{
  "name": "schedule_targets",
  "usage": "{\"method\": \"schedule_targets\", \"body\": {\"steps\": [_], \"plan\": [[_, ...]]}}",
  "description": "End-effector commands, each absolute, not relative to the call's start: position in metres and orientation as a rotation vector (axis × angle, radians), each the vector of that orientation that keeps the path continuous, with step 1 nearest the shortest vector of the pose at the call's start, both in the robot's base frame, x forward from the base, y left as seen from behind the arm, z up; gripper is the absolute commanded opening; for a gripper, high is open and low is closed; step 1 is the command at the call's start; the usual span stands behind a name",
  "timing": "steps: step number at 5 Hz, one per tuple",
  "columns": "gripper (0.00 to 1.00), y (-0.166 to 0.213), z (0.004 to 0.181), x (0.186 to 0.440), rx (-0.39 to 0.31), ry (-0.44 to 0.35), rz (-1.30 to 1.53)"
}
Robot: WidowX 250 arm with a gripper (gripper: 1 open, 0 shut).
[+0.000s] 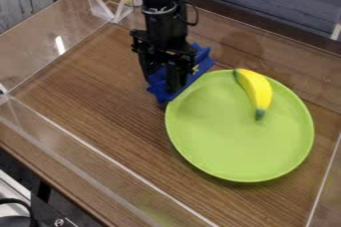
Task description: Put the blue object in the green plate
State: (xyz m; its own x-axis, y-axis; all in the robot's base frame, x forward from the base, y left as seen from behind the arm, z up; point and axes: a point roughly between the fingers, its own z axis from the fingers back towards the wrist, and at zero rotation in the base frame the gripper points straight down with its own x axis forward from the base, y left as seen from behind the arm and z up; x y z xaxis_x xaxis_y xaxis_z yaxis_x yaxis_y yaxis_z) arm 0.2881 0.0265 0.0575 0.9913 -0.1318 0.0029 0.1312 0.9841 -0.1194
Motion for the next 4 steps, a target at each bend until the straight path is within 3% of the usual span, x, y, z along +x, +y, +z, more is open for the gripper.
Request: {"method": "schedule_targets", "body": {"steps": [1, 4], "plan": [[0.00, 0.018, 0.068, 0.289, -0.109, -0.038, -0.158], [0.00, 0.017, 0.047, 0.280, -0.095, -0.002, -0.190]]}}
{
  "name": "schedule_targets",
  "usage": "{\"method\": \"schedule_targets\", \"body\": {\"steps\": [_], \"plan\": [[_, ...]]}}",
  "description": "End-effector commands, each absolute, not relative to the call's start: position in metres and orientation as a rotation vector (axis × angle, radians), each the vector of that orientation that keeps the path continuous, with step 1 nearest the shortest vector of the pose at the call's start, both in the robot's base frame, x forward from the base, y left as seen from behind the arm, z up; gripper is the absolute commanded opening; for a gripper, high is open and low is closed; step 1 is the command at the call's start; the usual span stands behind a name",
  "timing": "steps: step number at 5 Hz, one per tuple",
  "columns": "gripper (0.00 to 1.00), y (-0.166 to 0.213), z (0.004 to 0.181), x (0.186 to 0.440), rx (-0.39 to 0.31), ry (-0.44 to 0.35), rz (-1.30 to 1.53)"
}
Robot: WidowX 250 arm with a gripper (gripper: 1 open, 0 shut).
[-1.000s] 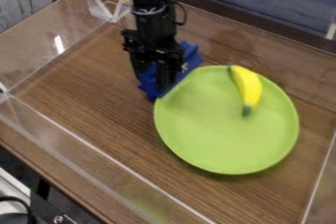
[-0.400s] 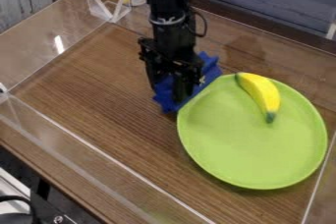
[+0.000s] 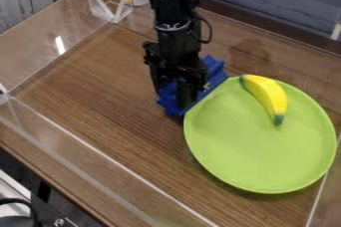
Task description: Put the blue object in the green plate
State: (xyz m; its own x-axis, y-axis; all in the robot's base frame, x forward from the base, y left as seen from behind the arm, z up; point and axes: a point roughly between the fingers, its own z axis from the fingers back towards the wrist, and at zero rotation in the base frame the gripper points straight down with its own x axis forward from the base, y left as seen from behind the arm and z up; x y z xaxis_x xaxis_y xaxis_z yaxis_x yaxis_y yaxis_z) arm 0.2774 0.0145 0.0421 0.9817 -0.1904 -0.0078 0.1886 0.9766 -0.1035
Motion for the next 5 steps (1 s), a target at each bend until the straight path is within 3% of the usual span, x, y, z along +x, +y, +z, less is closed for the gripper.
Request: {"method": "schedule_targets", "body": {"steps": [1, 5], "plan": [[0.00, 0.020, 0.043, 0.279, -0.087, 0.006, -0.188], [0.00, 0.026, 0.026, 0.275, -0.063, 0.040, -0.191]]}}
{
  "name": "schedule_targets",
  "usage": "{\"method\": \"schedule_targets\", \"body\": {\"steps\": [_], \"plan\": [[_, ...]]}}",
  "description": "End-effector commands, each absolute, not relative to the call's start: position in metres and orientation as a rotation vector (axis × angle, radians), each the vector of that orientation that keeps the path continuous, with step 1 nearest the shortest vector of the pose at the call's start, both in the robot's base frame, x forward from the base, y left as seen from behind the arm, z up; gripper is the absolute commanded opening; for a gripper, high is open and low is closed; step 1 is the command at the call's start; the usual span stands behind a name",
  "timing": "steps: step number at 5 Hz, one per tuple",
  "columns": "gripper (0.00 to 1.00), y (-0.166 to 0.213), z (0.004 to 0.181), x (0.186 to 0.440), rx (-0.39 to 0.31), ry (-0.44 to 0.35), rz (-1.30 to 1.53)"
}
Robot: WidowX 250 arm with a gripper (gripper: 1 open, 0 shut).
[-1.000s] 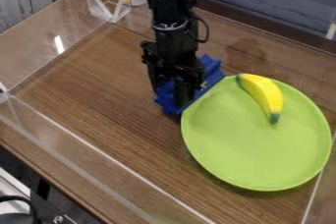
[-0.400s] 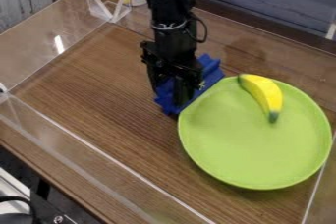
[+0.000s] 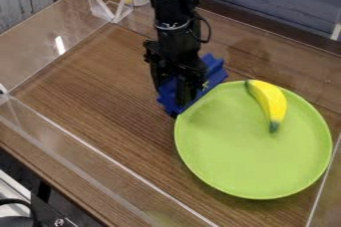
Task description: Put the blue object in the green plate
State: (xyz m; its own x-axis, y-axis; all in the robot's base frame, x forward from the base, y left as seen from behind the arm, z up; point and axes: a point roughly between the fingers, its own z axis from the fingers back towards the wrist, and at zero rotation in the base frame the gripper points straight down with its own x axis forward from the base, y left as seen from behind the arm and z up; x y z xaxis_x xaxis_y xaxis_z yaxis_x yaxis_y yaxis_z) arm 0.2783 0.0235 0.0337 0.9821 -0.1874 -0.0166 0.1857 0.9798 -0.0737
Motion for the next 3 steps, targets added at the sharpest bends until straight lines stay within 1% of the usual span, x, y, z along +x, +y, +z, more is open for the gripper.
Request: {"method": "schedule_targets", "body": {"steps": [1, 3], "plan": [[0.00, 0.0244, 0.0211, 0.2729, -0.061, 0.050, -0.197], [0.00, 0.0231, 0.0138, 0.2687, -0.058, 0.068, -0.210]]}}
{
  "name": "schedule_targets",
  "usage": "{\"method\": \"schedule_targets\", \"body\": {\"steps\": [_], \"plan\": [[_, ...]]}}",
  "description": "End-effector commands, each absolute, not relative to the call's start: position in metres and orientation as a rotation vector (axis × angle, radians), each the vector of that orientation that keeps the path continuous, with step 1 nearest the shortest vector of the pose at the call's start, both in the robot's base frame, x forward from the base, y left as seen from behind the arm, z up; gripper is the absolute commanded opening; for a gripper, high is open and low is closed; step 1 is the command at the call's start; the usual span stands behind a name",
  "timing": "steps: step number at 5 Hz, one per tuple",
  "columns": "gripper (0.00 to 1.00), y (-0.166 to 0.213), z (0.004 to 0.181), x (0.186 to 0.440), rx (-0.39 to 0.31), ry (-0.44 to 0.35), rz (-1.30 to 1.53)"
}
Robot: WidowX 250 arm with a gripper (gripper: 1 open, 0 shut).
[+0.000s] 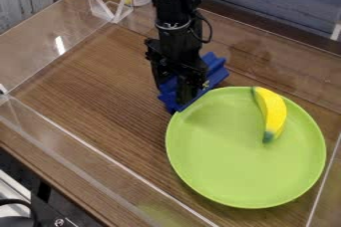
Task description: Put the blue object in the green plate
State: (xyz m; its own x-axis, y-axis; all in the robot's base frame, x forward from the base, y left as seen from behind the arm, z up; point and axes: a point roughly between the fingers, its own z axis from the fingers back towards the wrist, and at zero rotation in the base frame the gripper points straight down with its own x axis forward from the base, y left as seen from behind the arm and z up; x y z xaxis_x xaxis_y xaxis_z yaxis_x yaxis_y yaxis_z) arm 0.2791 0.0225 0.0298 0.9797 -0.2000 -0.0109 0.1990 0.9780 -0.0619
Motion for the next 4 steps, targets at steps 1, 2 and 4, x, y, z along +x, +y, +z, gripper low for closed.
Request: {"method": "schedule_targets", "body": {"steps": [1, 2, 4], "plan": [[0.00, 0.021, 0.010, 0.266, -0.057, 0.076, -0.222], [0.00, 0.019, 0.006, 0.264, -0.056, 0.086, -0.233], [0.00, 0.013, -0.002, 0.260, -0.056, 0.103, -0.260]]}}
